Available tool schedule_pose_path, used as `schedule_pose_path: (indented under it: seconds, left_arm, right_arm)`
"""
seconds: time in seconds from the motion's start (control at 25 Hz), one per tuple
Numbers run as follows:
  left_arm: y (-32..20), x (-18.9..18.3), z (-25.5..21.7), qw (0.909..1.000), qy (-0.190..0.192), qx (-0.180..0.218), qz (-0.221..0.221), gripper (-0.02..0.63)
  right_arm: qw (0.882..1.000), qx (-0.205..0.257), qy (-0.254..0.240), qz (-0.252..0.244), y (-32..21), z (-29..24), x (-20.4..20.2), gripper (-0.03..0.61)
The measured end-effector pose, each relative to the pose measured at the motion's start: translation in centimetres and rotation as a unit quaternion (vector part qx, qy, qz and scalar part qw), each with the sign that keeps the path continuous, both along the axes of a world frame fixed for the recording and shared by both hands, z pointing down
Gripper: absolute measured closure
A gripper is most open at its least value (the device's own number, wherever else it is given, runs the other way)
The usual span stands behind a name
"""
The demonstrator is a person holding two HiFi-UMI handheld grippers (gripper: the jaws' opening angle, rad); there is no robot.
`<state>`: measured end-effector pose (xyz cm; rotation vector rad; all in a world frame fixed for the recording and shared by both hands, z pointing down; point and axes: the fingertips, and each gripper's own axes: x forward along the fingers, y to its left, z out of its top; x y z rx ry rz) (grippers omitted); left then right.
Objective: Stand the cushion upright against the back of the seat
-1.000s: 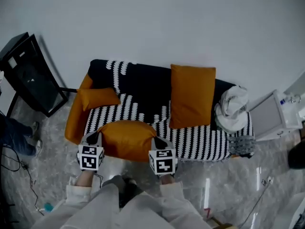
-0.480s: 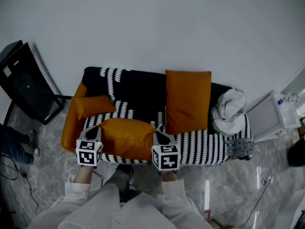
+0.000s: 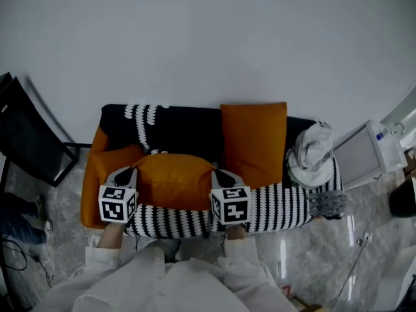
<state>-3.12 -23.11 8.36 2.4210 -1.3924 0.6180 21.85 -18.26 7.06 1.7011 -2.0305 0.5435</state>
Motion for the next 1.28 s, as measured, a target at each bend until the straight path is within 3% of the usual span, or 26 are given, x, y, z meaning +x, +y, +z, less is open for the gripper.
schedule_pose_path:
  seconds: [0.6,1.28]
  left_arm:
    - [-13.0,3.1,5.1,0.9909,-0.021,-0.107,0.079,0.600]
    - [-23.8,6.0,5.6,0.9901,0.002,-0.105,0.094,0.598]
  right_arm:
    - [0.995,-0.087,0.029,0.043,-13.5,4.2,3.0,0.560]
    - [0.991,-0.101,0.064,0.054,-24.3,5.3,5.6,0.560]
